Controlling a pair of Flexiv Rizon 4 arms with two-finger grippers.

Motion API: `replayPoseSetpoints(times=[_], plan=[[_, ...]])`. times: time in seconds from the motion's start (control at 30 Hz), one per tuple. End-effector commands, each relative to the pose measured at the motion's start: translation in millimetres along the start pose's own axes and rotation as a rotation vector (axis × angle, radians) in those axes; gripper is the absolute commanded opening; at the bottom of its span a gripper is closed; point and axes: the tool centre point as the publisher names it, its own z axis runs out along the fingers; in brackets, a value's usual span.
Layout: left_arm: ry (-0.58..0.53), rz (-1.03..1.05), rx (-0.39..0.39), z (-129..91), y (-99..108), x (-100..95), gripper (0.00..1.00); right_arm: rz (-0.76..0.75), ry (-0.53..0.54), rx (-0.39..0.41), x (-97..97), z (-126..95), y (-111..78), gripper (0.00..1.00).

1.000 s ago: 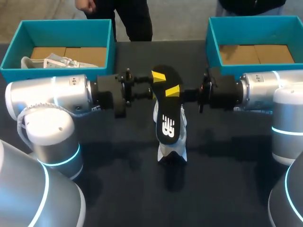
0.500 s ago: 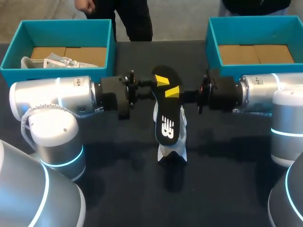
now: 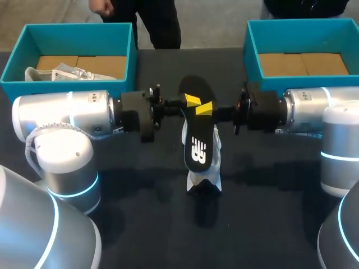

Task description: Take the shoe out of the shoebox, open the shoe tongue, remove and reinsert the insole, then place the shoe into the shoebox

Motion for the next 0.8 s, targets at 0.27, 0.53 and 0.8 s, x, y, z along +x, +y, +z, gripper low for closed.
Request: replayPoseSetpoints(times=[0.27,0.53,0.8], plan=[[0.018,-0.015,0.014,3,-1,1.2,0.0,0.005,0.005,-0.01,-1.4,0,1.4,0.03],[0.033,-0.038,0.013,-1,3,6.4,0.0,0.02,-0.016,-0.025,-0.7,-10,-0.8,0.62],[0.034,-0.084,0.032,-4,4,10.7,0.0,0.028,-0.051,-0.051,-0.2,-29,-3.4,1.0]])
